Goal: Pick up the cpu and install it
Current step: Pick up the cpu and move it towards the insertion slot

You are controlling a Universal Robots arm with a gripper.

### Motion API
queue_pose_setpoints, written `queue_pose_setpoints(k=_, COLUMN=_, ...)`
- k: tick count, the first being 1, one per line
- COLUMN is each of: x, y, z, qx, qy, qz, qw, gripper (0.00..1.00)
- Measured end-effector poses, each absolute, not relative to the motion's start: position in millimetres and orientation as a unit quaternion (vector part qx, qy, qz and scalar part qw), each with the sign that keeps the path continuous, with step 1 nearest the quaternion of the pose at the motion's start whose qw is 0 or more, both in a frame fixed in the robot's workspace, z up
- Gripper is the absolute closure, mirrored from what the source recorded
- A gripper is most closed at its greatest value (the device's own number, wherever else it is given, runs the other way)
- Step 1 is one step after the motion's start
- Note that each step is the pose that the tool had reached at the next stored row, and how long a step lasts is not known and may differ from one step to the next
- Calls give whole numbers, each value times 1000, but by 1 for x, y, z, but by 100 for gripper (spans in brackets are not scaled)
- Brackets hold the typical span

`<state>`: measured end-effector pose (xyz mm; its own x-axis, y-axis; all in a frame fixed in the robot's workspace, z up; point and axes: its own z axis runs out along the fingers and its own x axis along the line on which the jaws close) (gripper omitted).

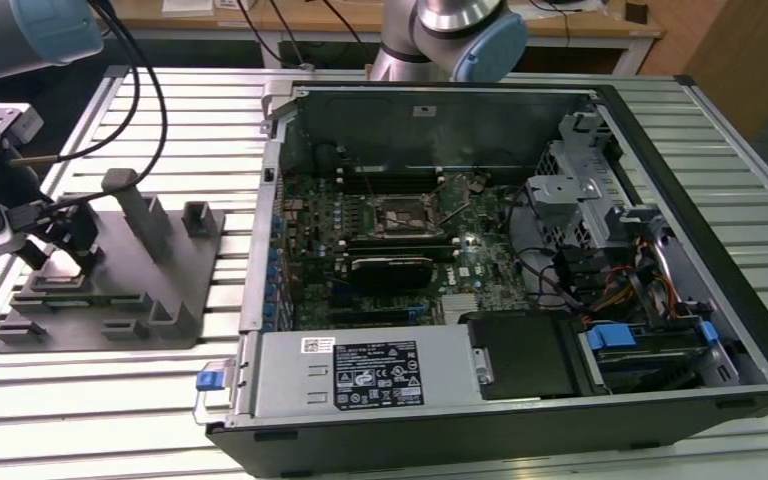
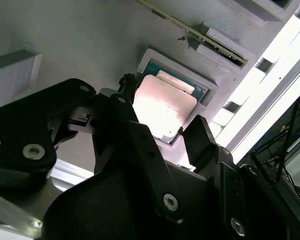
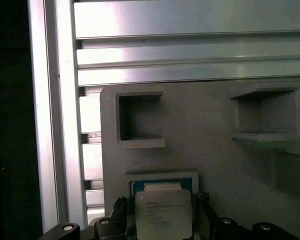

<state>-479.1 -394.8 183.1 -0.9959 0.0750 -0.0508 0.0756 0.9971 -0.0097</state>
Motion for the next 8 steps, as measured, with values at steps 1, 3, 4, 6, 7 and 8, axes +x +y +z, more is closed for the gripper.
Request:
queue_pose_setpoints(k=1, x=-479, y=-395, z=183, qx=38, qy=999, qz=-6, qw=25, gripper=35)
queue_pose_setpoints(k=3, x=-479, y=-397, z=183, qx=38, qy=999, qz=-6, qw=25, gripper=35)
queue_pose_setpoints(k=4, x=-479, y=-397, z=183, qx=38, qy=999, qz=-6, qw=25, gripper=35)
queue_pose_setpoints(k=6, x=-479, y=-398, z=183, qx=38, qy=999, qz=-5, qw=25, gripper=35)
queue_pose_setpoints(k=7, x=-479, y=-398, z=183, qx=38, qy=999, qz=-5, qw=25, gripper=35)
queue_pose_setpoints(k=8, x=-479, y=-398, z=183, qx=38, qy=999, qz=-5, qw=25, gripper=35)
